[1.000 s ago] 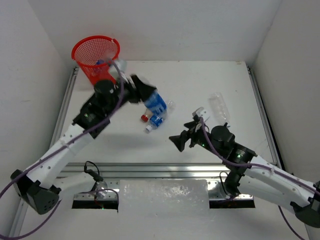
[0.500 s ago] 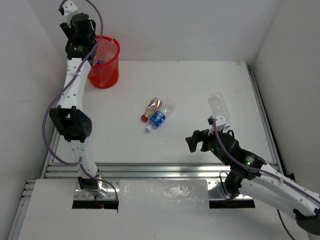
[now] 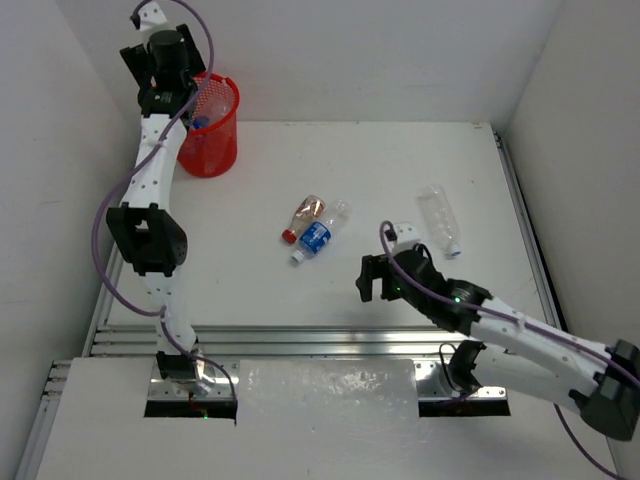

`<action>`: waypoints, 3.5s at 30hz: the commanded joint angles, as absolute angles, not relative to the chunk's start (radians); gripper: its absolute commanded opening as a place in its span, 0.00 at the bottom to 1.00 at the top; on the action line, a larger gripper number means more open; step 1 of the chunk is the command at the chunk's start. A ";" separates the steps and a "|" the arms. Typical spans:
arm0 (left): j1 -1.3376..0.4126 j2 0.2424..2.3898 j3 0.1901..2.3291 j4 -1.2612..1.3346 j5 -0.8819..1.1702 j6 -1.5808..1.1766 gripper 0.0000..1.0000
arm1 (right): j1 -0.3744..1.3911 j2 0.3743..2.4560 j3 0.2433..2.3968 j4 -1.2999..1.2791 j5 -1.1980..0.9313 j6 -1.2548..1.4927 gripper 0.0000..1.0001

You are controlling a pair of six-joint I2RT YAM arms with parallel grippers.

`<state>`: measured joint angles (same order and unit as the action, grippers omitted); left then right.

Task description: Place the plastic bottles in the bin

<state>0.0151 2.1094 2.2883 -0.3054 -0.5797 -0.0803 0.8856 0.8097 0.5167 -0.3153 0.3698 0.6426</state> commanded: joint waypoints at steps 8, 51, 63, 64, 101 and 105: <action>0.008 1.420 1.765 -0.393 -0.267 -0.383 1.00 | 0.838 1.426 0.951 -0.314 0.505 1.037 0.99; -0.624 1.083 0.798 0.314 0.603 -0.620 1.00 | 0.801 0.853 0.465 0.364 -0.356 0.333 0.14; -0.704 1.157 0.943 0.283 0.517 -0.580 0.00 | 0.801 0.766 0.529 0.213 -0.257 0.302 0.98; -0.700 1.148 0.975 0.147 0.362 -0.553 0.00 | 0.801 0.734 0.522 0.168 -0.185 0.302 0.99; 0.032 2.089 2.382 -0.090 -0.548 -0.067 1.00 | 0.801 0.592 0.446 -0.316 0.235 0.629 0.99; -0.017 1.871 2.271 -0.304 -0.522 -0.211 1.00 | 0.801 0.768 0.489 -0.250 0.258 0.716 0.99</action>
<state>0.0135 2.1162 2.2967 -0.1898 -0.5545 -0.0715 0.8001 0.6765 0.4301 -0.3393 0.2501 0.6479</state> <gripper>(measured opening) 0.995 0.986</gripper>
